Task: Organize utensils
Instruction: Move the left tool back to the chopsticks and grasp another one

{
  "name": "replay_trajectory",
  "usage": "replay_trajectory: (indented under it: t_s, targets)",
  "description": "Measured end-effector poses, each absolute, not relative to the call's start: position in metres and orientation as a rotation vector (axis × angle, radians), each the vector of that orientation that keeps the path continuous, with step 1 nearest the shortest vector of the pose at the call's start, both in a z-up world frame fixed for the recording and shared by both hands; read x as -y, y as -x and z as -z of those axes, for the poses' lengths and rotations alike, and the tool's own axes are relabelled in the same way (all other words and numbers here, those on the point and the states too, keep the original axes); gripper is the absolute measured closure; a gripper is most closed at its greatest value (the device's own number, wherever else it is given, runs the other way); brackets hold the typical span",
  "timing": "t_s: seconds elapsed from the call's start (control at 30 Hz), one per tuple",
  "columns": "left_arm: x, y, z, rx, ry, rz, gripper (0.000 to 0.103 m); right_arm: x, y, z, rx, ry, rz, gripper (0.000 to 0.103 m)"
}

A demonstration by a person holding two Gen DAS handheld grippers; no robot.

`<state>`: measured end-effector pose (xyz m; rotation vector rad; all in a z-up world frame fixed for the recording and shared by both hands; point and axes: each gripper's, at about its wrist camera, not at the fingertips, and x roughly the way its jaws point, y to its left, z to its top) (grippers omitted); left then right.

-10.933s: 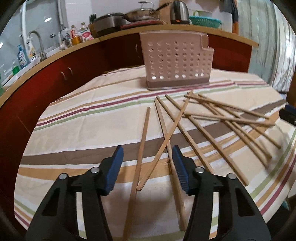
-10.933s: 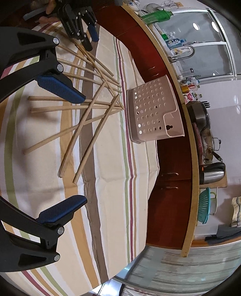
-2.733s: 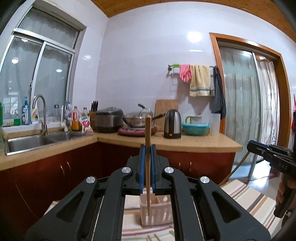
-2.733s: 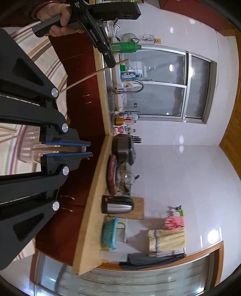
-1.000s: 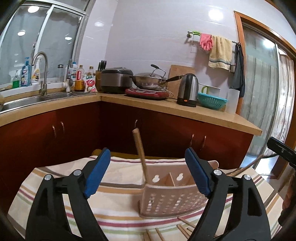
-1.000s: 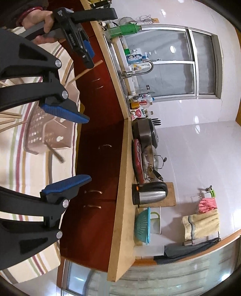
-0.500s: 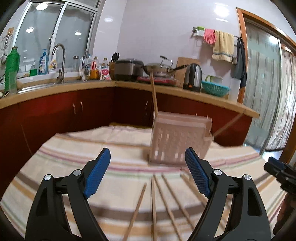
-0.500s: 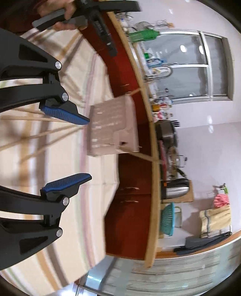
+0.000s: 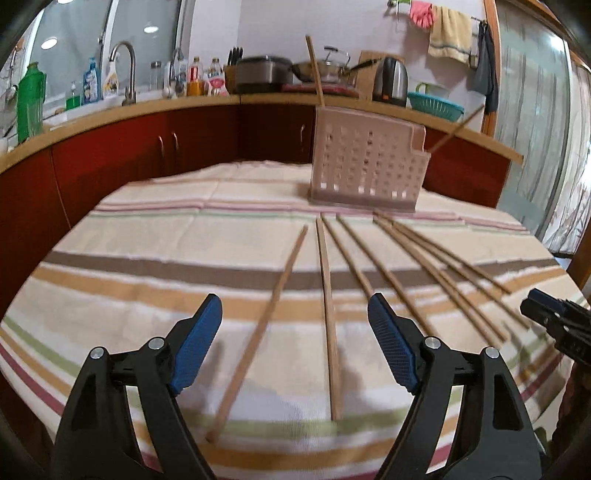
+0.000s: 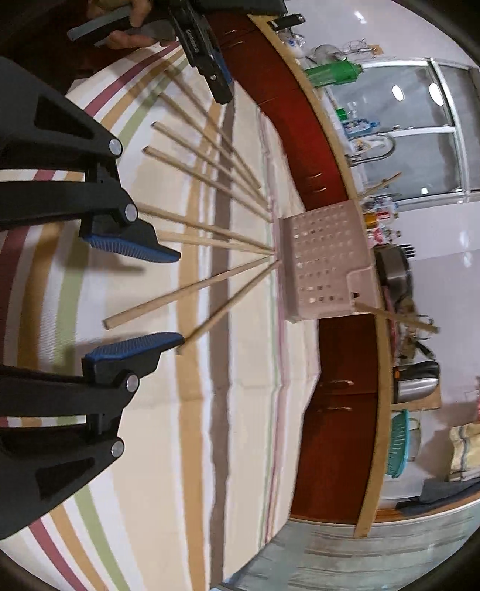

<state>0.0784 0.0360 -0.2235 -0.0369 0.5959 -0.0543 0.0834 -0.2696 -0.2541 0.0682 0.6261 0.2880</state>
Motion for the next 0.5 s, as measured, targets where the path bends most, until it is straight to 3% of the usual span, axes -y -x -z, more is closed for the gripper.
replay_trajectory:
  t_s: [0.2,0.23,0.3,0.5]
  targets:
    - [-0.031,-0.076,0.239,-0.652,0.032,0.075,0.032,0.27,-0.081,0.27,-0.688,-0.054,-0.26,0.077]
    - [-0.03,-0.075,0.241,-0.66,0.032,0.079,0.033,0.27,-0.08,0.27,-0.693,-0.049,-0.259,0.085]
    - [-0.028,-0.075,0.245,-0.679,0.03,0.089,0.037,0.271,-0.079,0.269,-0.697,-0.046,-0.26,0.092]
    - [-0.024,-0.071,0.253,-0.713,0.016,0.104,0.044,0.267,-0.072,0.269,-0.698,-0.039,-0.278,0.093]
